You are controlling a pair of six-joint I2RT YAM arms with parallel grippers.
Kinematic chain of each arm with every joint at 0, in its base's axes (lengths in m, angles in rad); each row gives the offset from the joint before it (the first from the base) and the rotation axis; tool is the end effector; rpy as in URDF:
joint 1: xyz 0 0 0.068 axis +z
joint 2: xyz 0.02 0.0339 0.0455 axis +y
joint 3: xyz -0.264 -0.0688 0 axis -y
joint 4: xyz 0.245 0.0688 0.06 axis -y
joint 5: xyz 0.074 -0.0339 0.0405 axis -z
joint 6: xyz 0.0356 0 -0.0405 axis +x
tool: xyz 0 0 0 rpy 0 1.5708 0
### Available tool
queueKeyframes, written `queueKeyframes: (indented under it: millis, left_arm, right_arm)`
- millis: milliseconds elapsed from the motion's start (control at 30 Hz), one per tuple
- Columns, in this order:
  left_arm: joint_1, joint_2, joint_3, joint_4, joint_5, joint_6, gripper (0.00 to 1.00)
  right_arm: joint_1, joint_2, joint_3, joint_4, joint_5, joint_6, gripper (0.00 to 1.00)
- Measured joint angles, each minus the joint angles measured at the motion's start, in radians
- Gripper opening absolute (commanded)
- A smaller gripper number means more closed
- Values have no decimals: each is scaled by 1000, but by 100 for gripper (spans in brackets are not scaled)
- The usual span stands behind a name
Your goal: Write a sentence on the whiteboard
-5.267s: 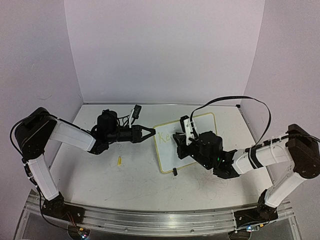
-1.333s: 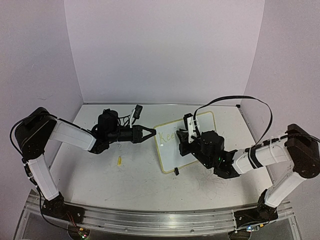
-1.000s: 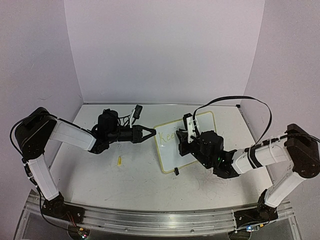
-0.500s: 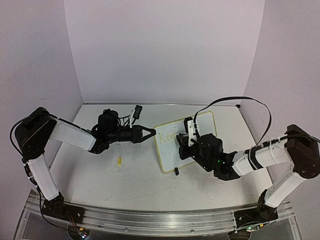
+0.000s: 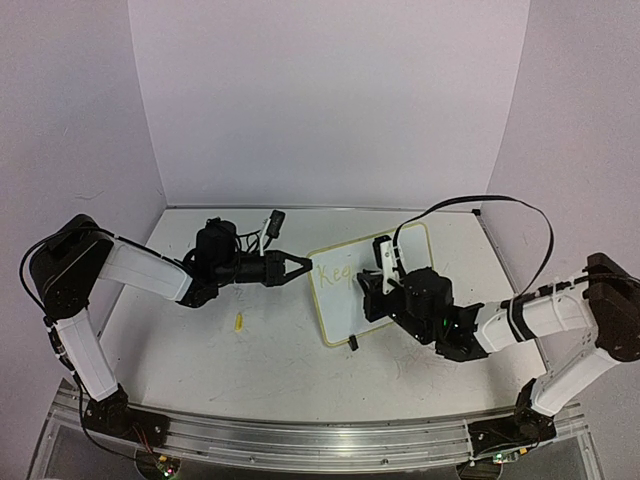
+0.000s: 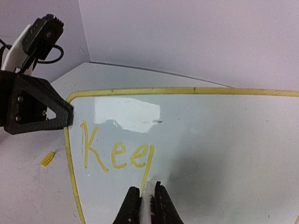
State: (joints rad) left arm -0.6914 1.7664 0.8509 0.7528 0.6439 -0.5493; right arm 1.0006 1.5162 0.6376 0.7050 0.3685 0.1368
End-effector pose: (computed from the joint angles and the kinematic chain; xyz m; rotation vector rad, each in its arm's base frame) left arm 0.2709 -0.2519 0.1982 0.6592 1.8223 -1.4265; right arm 0.1802 0.2572 0.2083 -0.4808 1.6935 0.5136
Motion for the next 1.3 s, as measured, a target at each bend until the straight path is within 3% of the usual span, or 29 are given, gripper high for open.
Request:
queueKeyframes:
  millis: [533,1300]
  left_arm:
    - [-1,0,8,-2,8,0,0]
    - [-1,0,8,-2,8,0,0]
  right_arm:
    - [-47,11,43,59,-79,-88,0]
    - [-46,40,48,73,9,-87,0]
